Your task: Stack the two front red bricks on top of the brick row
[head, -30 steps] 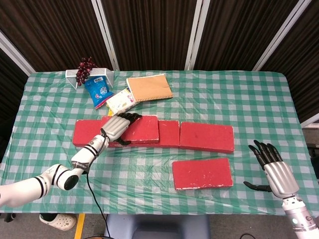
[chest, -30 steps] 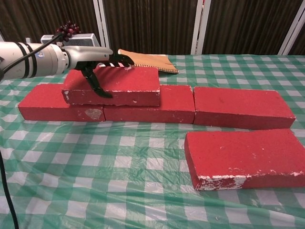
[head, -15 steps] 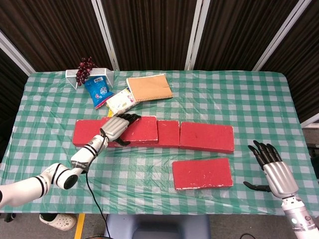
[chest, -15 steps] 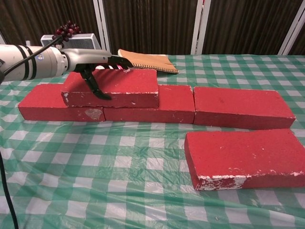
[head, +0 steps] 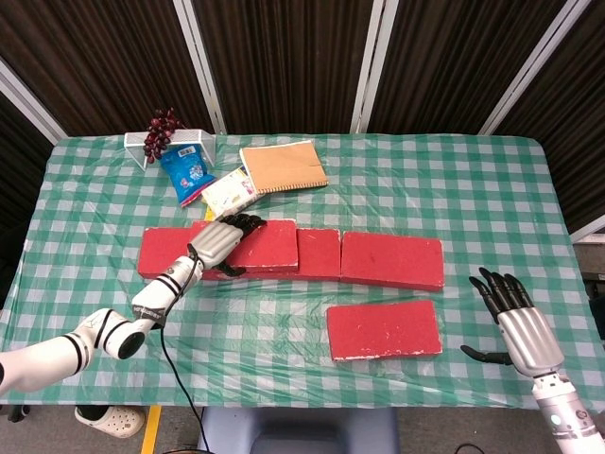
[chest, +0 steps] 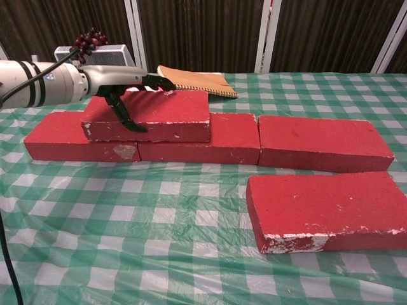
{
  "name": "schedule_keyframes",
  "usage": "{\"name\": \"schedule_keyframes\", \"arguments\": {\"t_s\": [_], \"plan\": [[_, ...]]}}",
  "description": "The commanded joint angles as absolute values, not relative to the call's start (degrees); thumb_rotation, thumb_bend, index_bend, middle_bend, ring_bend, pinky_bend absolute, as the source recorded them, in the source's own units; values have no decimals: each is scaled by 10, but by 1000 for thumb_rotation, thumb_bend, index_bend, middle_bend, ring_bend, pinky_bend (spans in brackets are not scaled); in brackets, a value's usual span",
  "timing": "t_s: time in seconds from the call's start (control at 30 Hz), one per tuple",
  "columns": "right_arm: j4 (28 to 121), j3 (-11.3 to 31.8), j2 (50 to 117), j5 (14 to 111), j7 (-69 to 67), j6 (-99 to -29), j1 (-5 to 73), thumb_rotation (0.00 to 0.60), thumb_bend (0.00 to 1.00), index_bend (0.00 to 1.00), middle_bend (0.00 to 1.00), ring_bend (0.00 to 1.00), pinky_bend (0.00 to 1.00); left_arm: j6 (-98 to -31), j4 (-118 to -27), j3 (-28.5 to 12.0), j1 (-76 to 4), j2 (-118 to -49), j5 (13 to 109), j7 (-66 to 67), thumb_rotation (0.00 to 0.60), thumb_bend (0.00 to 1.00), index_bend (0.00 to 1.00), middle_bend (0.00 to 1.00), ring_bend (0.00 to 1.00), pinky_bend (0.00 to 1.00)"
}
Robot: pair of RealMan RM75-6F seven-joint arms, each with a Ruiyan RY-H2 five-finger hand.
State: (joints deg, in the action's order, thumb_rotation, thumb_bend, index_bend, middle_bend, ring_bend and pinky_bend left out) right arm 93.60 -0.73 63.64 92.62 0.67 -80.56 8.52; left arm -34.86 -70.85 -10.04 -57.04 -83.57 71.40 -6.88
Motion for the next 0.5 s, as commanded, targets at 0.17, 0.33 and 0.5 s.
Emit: {"name": "schedule_keyframes", "arguments": {"t_s": [0.17, 0.33, 0.5], "plan": [[934, -6, 638, 928, 5, -808, 85, 532, 189, 0, 0, 0, 0, -344, -707, -97, -571, -834, 723, -82, 600, 280, 0, 7, 0, 108], [934, -6, 638, 926, 5, -807, 85, 533, 189, 0, 0, 0, 0, -343, -703, -95, -572, -835, 728, -89, 600, 282, 0, 5, 0, 106], [935, -6, 638, 925, 7, -806, 85, 531, 189, 0, 0, 0, 0, -341, -702, -94, -573, -835, 729, -92, 600, 273, 0, 3, 0, 98]]}}
